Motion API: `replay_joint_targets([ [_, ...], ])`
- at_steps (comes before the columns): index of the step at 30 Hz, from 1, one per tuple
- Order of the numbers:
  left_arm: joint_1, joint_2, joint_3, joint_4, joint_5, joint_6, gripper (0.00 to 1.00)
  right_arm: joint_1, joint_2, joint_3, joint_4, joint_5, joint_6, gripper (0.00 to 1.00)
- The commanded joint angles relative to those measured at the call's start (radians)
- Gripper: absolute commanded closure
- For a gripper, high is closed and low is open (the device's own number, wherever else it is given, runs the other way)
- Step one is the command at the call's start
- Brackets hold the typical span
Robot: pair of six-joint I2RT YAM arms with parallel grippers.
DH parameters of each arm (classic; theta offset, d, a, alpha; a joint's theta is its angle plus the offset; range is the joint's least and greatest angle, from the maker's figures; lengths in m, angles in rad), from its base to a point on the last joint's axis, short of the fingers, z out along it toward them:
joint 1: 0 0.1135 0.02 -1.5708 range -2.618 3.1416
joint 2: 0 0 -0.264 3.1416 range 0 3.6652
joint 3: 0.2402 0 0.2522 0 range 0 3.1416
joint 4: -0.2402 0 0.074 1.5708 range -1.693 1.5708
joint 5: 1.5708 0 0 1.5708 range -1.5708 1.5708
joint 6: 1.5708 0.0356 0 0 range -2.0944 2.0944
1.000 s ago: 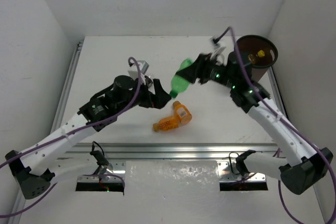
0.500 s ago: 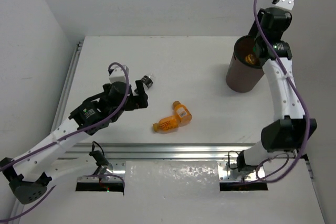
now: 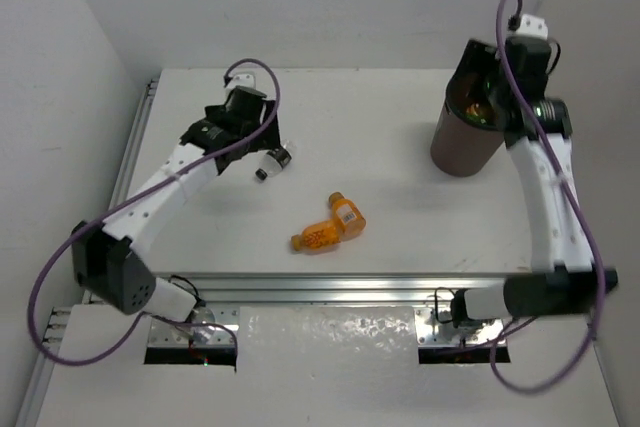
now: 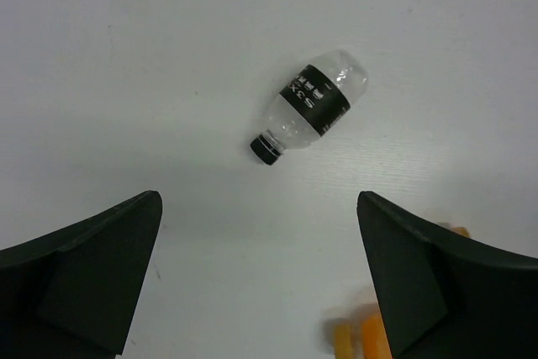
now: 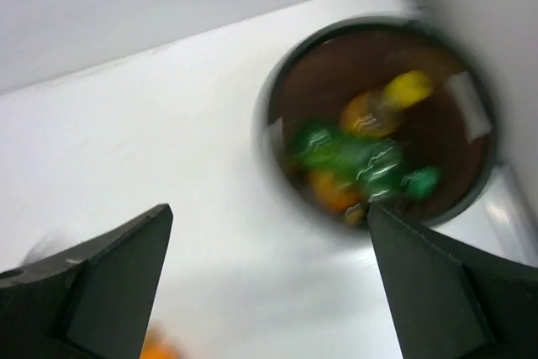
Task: Put the plastic bottles in the bin
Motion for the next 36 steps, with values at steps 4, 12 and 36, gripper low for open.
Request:
replay_joint_targets([
  [4,0.078,0.223,0.082,0.151,0.179,0.26,0.0,0.032,-0.576,-0.48,0.071,-0.562,0.053,0.01],
  [12,0.137,0.437,0.168,0.175,0.423,0.412,0.0,0.037,-0.813,-0.821,0.092,-0.865,0.07,0.01],
  [36,-0.038,0.304,0.07,0.197,0.375,0.138,0.97,0.038,-0.907,-1.025,0.428,-1.165,0.339,0.01],
])
